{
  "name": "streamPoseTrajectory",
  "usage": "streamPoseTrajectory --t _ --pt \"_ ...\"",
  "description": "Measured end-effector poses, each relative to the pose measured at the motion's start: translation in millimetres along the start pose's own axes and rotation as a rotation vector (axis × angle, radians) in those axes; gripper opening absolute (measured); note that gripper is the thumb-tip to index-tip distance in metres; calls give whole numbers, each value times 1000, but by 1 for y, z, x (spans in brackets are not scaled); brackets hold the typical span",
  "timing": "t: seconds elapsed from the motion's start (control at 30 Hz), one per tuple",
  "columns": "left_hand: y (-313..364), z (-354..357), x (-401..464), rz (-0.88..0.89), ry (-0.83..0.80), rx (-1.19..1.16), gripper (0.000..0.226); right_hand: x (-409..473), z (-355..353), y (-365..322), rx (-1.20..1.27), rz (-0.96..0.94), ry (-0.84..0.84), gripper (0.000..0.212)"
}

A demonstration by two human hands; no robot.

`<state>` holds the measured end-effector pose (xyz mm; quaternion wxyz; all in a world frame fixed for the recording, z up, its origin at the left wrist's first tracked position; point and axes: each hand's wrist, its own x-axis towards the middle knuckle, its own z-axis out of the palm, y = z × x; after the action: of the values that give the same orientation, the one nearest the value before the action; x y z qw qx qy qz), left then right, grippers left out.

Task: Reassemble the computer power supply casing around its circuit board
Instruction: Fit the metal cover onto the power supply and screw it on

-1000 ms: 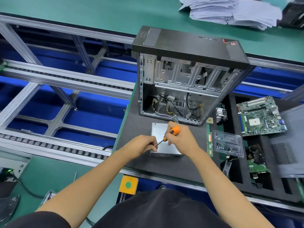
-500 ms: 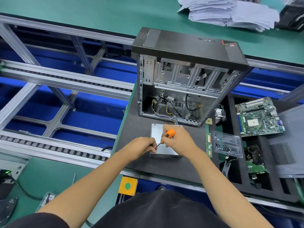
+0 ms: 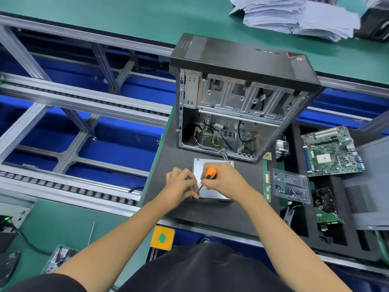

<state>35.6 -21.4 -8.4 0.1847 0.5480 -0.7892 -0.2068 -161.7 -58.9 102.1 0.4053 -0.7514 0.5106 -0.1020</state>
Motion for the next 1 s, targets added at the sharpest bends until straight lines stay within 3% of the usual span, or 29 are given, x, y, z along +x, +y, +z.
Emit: streamPoseTrajectory --t 0.23,0.63,1.0 --pt "3 4 -7 -99 55 -73 14 0 6 1 -7 -35 -26 5" --pt "4 5 -17 -289 14 -391 7 11 7 -8 -76 -102 -84 11" --pt "5 10 -27 -242 107 -363 21 14 11 -8 -80 -118 -89 8"
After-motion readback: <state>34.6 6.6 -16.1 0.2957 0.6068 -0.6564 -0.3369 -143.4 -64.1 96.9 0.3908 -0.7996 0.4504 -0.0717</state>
